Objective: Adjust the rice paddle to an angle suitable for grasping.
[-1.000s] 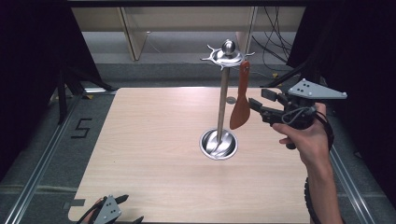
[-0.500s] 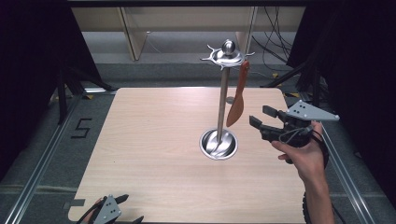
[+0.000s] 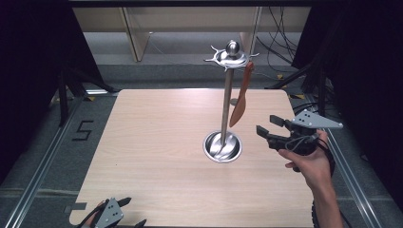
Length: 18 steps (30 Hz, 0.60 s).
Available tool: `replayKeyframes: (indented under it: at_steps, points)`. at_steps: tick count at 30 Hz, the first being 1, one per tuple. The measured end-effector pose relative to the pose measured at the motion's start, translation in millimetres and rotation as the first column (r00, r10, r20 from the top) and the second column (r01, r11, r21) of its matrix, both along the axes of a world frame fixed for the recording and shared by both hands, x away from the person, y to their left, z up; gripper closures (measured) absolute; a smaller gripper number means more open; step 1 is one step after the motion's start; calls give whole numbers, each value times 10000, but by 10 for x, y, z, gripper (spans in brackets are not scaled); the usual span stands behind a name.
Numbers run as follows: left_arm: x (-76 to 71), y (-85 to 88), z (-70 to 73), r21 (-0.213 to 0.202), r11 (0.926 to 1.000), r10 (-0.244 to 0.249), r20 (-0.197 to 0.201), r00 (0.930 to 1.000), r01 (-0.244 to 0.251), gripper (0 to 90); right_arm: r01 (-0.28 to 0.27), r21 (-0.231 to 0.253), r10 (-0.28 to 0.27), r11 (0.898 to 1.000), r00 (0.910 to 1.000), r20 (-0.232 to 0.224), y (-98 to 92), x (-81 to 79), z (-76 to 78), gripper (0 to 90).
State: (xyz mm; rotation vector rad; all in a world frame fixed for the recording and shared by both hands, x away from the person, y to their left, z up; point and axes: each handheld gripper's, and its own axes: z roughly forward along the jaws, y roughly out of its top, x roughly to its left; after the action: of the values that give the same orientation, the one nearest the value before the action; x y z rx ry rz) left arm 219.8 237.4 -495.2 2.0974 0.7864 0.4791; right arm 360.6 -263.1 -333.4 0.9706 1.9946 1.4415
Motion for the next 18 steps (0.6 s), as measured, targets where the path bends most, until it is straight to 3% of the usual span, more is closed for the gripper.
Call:
replayKeyframes:
  at_steps: [1, 2, 3, 5, 6, 7, 8, 11, 13, 14, 15, 16, 18]
  points:
    - [0, 0, 0, 0, 10000, 0, 0, 10000, 0, 152, -133, -114, 133, 9998, 9999, 47, -10, 12, -17, 382]
    - [20, 26, 23, 325, 9992, -224, 193, 9996, 218, 152, -39, 2, 39, 10000, 10000, -64, 1, 8, -41, 381]
    - [15, 27, 25, 376, 9992, -136, 162, 9998, 130, 152, -27, -141, 27, 9999, 10000, -2, -5, 14, -60, 381]
    - [11, 23, 25, 351, 9993, -129, 141, 9998, 124, 152, 35, -130, -37, 9999, 9999, -95, 2, 10, -110, 383]
    - [-3, -9, 8, -66, 10000, -3, 41, 10000, 3, 152, 41, -257, -44, 9997, 9999, -109, -7, 18, -134, 383]
    - [-3, -9, 8, -66, 10000, -3, 41, 10000, 3, 152, 40, -311, -44, 9995, 9999, -125, -7, 29, -161, 383]
    - [13, 3, 22, 334, 9993, -173, 162, 9997, 167, 152, -7, -167, 1, 9999, 9992, -389, 0, 24, -181, 383]
    - [14, -14, 7, 176, 9997, -144, 89, 9999, 143, 152, -228, -223, 222, 9995, 9993, -286, 5, 55, -224, 380]
    - [2, -24, 0, 7, 10000, -61, -8, 10000, 61, 152, -292, -384, 270, 9988, 9980, -572, 41, 69, -267, 377]
    - [0, -7, 21, 259, 9996, -123, -67, 9999, 124, 152, -312, -519, 284, 9982, 9982, -536, 46, 79, -277, 377]
    - [0, -7, 21, 259, 9996, -123, -67, 9999, 124, 152, -312, -519, 284, 9982, 9982, -536, 46, 79, -277, 377]
    - [-6, -11, 11, -38, 10000, 2, 18, 10000, -2, 152, -249, -395, 227, 9989, 9982, -546, 72, 80, -301, 375]
    - [0, 19, 21, 167, 9999, 11, 48, 10000, -12, 152, -413, -593, 371, 9974, 9969, -698, 64, 89, -312, 370]
